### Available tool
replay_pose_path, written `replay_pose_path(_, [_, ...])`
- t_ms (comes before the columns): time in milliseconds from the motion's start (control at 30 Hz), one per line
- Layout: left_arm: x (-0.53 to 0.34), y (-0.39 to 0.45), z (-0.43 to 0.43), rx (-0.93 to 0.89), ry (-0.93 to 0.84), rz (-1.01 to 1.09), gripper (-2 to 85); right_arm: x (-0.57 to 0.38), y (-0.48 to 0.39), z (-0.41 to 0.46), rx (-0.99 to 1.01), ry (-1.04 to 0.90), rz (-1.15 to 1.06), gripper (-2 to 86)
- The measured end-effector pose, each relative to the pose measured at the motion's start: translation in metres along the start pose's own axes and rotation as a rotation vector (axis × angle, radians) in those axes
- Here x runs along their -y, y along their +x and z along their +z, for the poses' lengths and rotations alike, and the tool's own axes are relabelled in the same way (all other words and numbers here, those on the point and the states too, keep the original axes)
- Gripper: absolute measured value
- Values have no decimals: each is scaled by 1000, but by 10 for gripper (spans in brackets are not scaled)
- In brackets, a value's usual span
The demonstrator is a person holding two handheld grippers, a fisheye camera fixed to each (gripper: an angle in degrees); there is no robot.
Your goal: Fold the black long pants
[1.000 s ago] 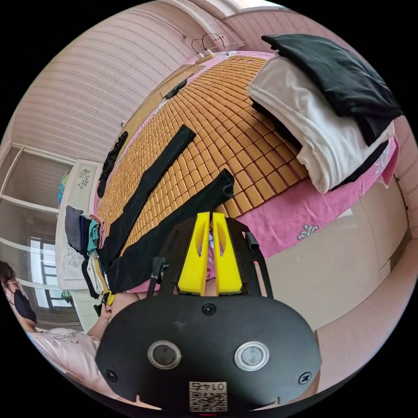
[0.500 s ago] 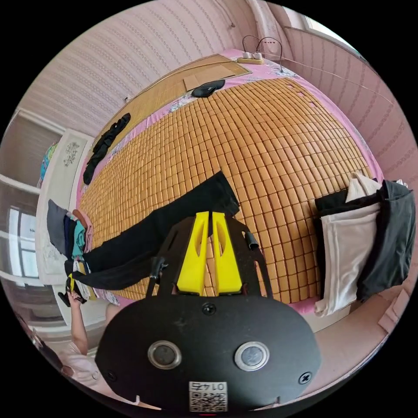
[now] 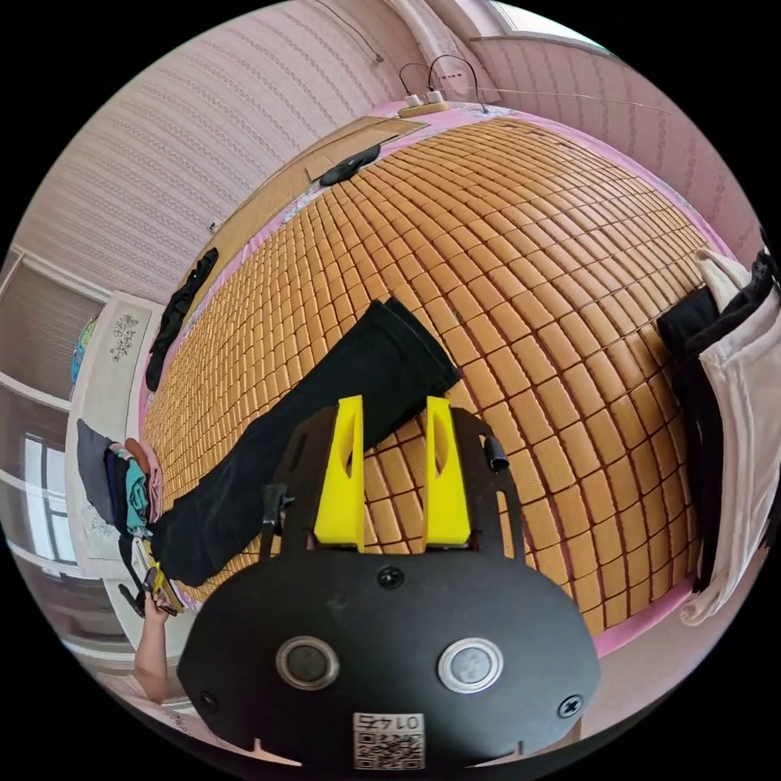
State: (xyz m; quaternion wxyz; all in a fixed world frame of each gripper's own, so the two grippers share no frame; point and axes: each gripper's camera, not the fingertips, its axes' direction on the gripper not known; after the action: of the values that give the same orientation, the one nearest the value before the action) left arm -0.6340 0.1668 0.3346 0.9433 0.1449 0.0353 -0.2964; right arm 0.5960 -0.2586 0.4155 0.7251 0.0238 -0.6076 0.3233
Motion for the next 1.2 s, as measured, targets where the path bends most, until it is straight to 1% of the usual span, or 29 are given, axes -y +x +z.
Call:
replay_pose_path(100, [-1,32,22,122,-105,89,155,-1,-23,15,-143,-6,-10,81])
replay_pose_path(167, [0,46,24,150,-95,106,145,2,-43,27,-236,-28,-39,64])
replay_pose_path(233, [3,56,26,145,-111,115,130,3,-58,35,-284,-56,-70,47])
replay_pose_path(267, [6,61,27,151,-126,119,121,3,-66,40,-291,-78,-92,30])
replay_pose_path(433, [17,88,31,222,-218,222,102,-7,-87,57,-425,-191,-180,10])
replay_pose_path(533, [17,99,31,248,-276,280,98,-27,-86,61,-452,-245,-236,4])
replay_pose_path(600, [8,102,28,264,-331,327,98,-45,-79,59,-434,-261,-241,2])
replay_pose_path(767, [-33,79,11,218,-445,333,100,-133,-47,40,-427,-351,-242,8])
replay_pose_path(833, [-51,73,-1,190,-401,357,102,-165,-37,32,-440,-350,-237,16])
replay_pose_path(933, [-65,69,-40,124,-255,340,89,-198,-25,22,-419,-390,-218,47])
replay_pose_path(1000, [-69,78,-76,104,-136,398,75,-206,-27,10,-443,-343,-176,64])
replay_pose_path(1033, [-68,82,-83,109,-121,414,75,-209,-40,3,-475,-285,-203,64])
replay_pose_path(1100, [-63,98,-96,141,-101,479,83,-216,-78,0,-505,-189,-313,62])
replay_pose_path(1133, [-61,103,-96,152,-99,494,86,-222,-112,4,-490,-136,-417,61])
replay_pose_path(1167, [-57,111,-94,168,-91,519,93,-232,-150,14,-432,-94,-530,60])
replay_pose_path(1200, [-52,117,-87,180,-91,520,109,-237,-169,22,-388,-85,-591,61])
